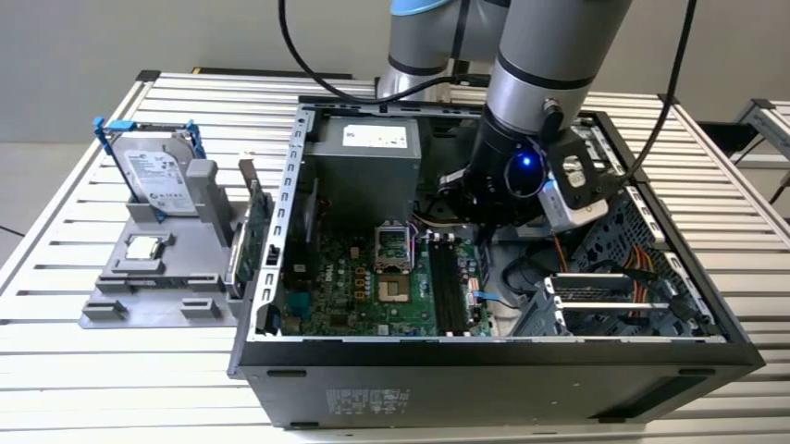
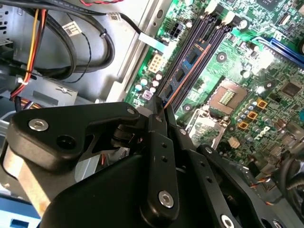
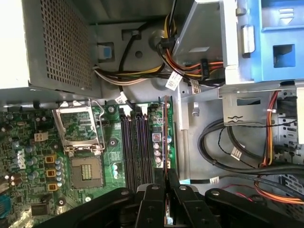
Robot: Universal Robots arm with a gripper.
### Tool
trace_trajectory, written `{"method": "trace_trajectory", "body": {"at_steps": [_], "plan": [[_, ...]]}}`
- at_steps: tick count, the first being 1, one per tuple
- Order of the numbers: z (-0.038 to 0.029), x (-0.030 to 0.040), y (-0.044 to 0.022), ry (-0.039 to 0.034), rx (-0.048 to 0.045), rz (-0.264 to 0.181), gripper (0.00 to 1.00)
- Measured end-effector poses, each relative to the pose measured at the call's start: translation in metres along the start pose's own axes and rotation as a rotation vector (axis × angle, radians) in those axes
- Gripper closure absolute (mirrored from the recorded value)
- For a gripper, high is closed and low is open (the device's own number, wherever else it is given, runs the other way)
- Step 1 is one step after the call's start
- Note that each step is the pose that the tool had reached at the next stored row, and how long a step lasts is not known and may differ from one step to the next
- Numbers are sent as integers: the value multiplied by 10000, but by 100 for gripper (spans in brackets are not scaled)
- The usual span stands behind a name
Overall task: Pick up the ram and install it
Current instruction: 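Insert the ram into the slot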
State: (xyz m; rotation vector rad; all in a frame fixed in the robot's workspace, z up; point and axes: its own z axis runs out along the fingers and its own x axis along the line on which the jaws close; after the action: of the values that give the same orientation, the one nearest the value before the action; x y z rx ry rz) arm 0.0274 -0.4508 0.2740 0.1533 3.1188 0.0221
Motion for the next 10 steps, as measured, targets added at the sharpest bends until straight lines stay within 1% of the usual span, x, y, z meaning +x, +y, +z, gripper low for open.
{"method": "trace_trajectory", "body": {"at_steps": [10], "plan": [[95, 3, -1, 19, 5, 1, 100]]}}
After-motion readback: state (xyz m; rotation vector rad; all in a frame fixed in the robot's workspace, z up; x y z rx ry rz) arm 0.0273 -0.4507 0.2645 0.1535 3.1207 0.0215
